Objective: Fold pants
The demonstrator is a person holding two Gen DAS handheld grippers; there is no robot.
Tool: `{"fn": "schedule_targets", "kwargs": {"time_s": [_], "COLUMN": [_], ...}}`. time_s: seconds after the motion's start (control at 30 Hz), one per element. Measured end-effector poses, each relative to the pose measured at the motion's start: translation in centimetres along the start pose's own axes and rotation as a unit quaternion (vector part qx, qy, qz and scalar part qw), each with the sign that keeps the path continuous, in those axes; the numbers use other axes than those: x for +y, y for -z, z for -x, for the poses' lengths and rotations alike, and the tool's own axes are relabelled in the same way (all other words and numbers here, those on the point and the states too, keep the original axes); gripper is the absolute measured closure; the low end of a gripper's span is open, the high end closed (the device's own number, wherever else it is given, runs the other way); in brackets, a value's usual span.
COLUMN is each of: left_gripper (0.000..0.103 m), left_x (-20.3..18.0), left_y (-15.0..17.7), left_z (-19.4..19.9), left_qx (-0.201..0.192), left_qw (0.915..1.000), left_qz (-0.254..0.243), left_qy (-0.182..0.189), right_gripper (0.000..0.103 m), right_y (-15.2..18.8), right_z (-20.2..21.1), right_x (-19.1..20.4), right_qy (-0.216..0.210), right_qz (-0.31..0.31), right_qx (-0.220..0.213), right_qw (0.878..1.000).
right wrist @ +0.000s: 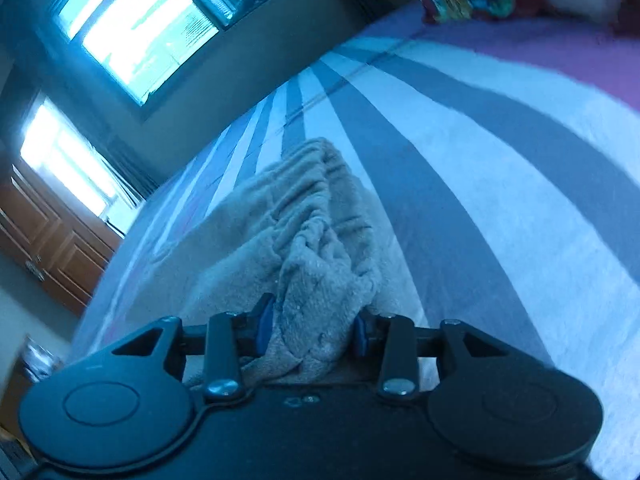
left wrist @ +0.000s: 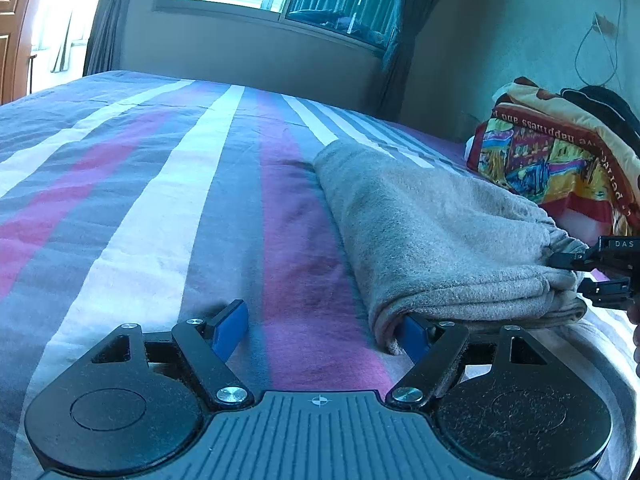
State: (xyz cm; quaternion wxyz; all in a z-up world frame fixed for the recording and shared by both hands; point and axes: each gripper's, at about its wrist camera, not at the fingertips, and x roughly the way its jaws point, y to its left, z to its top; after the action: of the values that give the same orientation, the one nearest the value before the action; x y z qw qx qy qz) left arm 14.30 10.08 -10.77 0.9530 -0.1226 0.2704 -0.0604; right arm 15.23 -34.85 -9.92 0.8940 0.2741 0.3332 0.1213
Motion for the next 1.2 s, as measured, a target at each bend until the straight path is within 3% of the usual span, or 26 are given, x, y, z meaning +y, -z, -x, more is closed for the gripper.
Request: {"fn": "schedule_targets", "kwargs": {"time_s": [0.2, 0.33, 0.37, 0.43, 0.7, 0.73, 0.8, 0.9, 1.03, 1.2], "left_gripper": [0.024, 0.024, 0.024, 0.024, 0.024, 0.024, 0.024, 0.024, 0.024, 0.024], "left_x": [0.1, 0.2, 0.2, 0.1, 0.0, 0.0, 0.2, 1.2, 2.0, -0.4], "left_y": [0.1, 0.2, 0.2, 0.2, 0.0, 0.1, 0.4, 1.0, 0.5, -0.2], "left_z": [0.1, 0.1, 0.1, 0.2, 0.3, 0.5, 1.4, 2.8, 3.2, 1.2], "left_qx": [-0.002, -0.004, -0.004, -0.004, 0.001, 0.002, -0.004, -0.017, -0.024, 0.012], "left_qw": [1.0000, 1.0000, 1.0000, 1.0000, 1.0000, 1.0000, 0.9999, 0.9991, 0.9969, 0.9986], "left_qz": [0.005, 0.008, 0.007, 0.005, 0.002, -0.002, 0.005, 0.026, 0.061, -0.004], "left_qy": [0.003, 0.005, 0.005, 0.005, 0.004, 0.006, 0.015, 0.027, 0.043, 0.051], "right_gripper": [0.066, 0.065, 0.065, 0.065, 0.062, 0.061, 0.046, 0.035, 0.040, 0.043], "right_y": [0.0, -0.6, -0.5, -0.1, 0.0, -0.2, 0.0, 0.0, -0.4, -0.5], "right_z": [0.5, 1.8, 1.4, -0.8, -1.4, -1.3, -0.4, 0.7, 0.5, 0.3], "right_x": [1.1, 2.6, 2.4, 1.4, 1.5, 1.3, 1.6, 1.7, 0.9, 0.6], "right_qy": [0.015, -0.031, -0.023, 0.026, 0.034, 0.031, 0.032, 0.043, 0.029, 0.018], "right_qz": [0.018, 0.032, 0.040, 0.041, 0.045, 0.042, 0.046, 0.067, 0.058, 0.037], "right_qx": [-0.002, -0.051, -0.045, 0.017, 0.017, 0.019, 0.010, 0.000, 0.006, 0.004], "right_qw": [1.000, 0.998, 0.998, 0.999, 0.998, 0.998, 0.998, 0.997, 0.998, 0.999]}}
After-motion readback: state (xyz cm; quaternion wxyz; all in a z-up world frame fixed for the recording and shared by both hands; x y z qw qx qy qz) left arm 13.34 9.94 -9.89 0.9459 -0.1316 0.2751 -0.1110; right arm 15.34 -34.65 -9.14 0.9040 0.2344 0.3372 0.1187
